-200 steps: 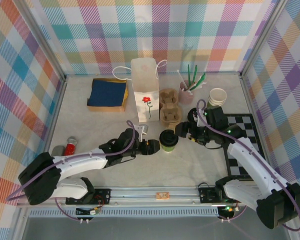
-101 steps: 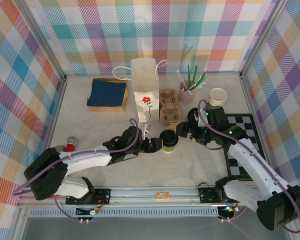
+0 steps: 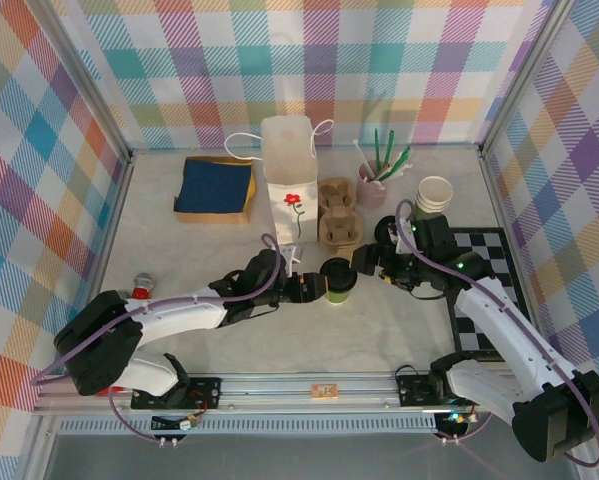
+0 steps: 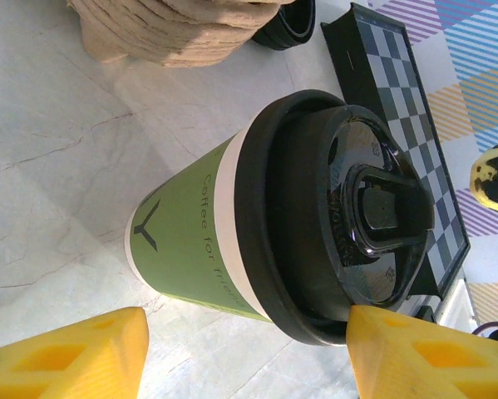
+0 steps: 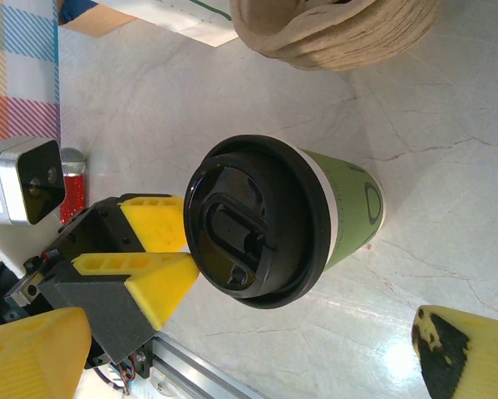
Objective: Pack the takeout coffee
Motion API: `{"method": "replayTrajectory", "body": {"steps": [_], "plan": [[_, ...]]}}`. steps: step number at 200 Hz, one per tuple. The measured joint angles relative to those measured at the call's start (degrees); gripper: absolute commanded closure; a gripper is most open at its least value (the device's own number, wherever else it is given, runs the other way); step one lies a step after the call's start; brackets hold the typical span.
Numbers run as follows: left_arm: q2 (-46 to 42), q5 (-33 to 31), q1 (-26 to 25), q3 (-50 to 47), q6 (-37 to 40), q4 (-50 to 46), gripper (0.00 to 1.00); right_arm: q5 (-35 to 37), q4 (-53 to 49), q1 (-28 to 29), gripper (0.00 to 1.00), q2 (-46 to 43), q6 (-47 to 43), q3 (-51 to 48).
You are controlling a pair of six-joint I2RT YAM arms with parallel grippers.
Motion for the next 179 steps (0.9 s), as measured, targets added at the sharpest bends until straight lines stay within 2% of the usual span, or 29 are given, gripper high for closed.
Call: {"method": "replayTrajectory", "body": {"steps": [73, 124, 179], "plan": [[0.1, 0.5, 0.4, 0.9, 0.4, -0.2, 0.34, 0.2, -0.2, -1.1, 0.00, 0.7, -1.3, 0.1], [-4.0, 0.6, 0.5, 3.4, 1.1, -2.8, 0.30, -2.4, -1.6, -3.4, 0.06, 10.3, -5.0, 2.5], [-2.4, 0.7, 0.5, 3.7, 1.1, -2.8, 0.30, -5.6, -1.4, -3.4, 0.10, 15.8, -7.7, 5.5]]}}
